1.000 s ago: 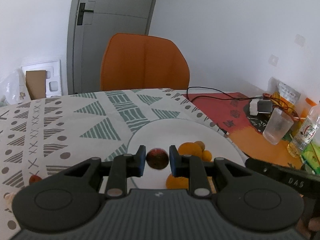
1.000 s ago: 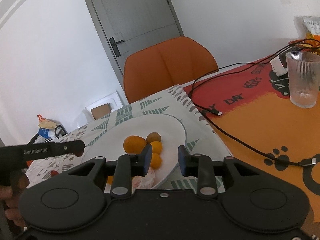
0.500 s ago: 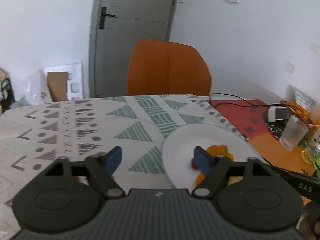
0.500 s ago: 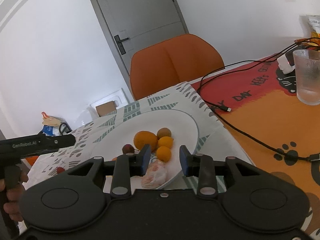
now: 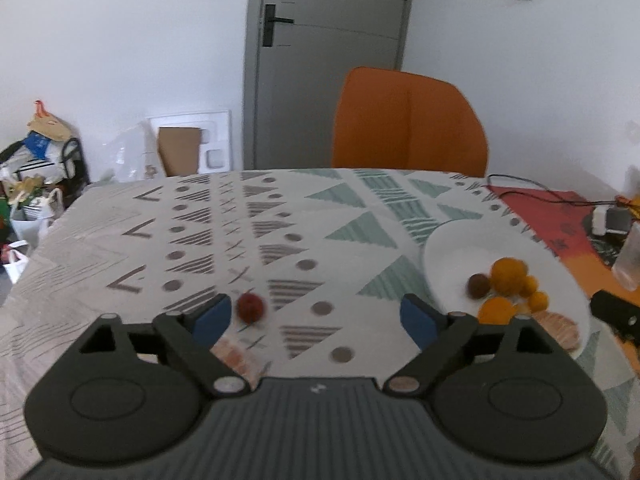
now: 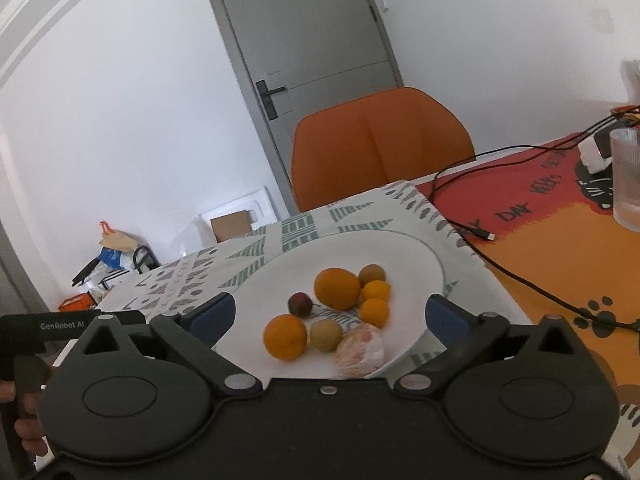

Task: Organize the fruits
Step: 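Grasp a peeled pomelo segment with the left tool while the right tool grasps a dark-red fruit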

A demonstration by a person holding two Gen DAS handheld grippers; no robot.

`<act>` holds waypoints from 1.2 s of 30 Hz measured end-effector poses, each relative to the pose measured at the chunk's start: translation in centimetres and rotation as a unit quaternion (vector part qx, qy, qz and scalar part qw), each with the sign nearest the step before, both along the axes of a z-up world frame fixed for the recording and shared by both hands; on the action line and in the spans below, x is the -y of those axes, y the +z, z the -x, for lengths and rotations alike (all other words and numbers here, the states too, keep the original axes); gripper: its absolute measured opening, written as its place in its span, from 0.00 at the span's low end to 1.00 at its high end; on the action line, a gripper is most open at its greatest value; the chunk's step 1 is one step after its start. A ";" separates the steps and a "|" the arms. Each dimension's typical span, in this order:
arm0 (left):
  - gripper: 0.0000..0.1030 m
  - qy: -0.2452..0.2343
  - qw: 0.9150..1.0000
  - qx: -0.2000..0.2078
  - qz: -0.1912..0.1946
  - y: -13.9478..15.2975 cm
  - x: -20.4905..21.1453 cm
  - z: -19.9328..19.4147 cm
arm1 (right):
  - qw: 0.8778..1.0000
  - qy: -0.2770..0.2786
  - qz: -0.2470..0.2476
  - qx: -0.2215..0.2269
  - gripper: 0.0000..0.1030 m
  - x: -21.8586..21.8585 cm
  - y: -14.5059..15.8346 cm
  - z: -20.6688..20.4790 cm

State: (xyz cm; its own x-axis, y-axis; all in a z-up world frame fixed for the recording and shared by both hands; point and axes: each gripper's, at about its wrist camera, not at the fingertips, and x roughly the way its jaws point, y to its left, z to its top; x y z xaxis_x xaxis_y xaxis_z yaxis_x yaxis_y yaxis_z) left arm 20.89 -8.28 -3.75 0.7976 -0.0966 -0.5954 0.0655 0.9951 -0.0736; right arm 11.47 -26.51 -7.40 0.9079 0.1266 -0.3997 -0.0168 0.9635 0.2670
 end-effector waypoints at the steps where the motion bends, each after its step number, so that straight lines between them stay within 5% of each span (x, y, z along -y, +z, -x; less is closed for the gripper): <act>1: 0.91 0.006 1.000 0.000 -0.006 -0.2 -0.2 0.1 | 1.000 0.001 -0.001 -0.001 1.00 -0.2 0.0 0.0; 24: 0.91 0.067 0.997 -0.048 0.005 -5.4 -5.4 -0.2 | 0.999 0.041 -0.001 -0.022 1.00 -4.9 0.0 -1.9; 28: 0.91 0.064 0.996 -0.043 -0.035 -5.7 -5.1 -0.2 | 0.998 0.054 0.009 -0.025 1.00 -6.7 0.2 -2.6; 30: 0.91 0.077 0.996 -0.042 -0.023 -5.7 -5.9 -0.2 | 0.998 0.064 0.015 -0.027 1.00 -7.7 0.2 -2.9; 34: 0.86 0.089 0.995 -0.038 -0.008 -5.4 -7.6 0.2 | 0.996 0.082 0.026 -0.032 1.00 -9.6 0.0 -3.6; 36: 0.74 0.086 0.996 -0.034 -0.006 -5.3 -8.2 0.4 | 0.995 0.089 0.029 -0.037 1.00 -10.5 -0.2 -4.0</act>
State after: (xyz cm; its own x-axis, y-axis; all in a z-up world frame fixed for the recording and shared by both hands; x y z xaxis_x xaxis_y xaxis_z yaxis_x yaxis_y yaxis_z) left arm 20.45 -0.13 -9.05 0.7599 0.0454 -0.6485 -0.1108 0.9920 -0.0603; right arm 15.51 -16.00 -7.57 0.8408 0.2579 -0.4759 -0.1719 0.9609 0.2171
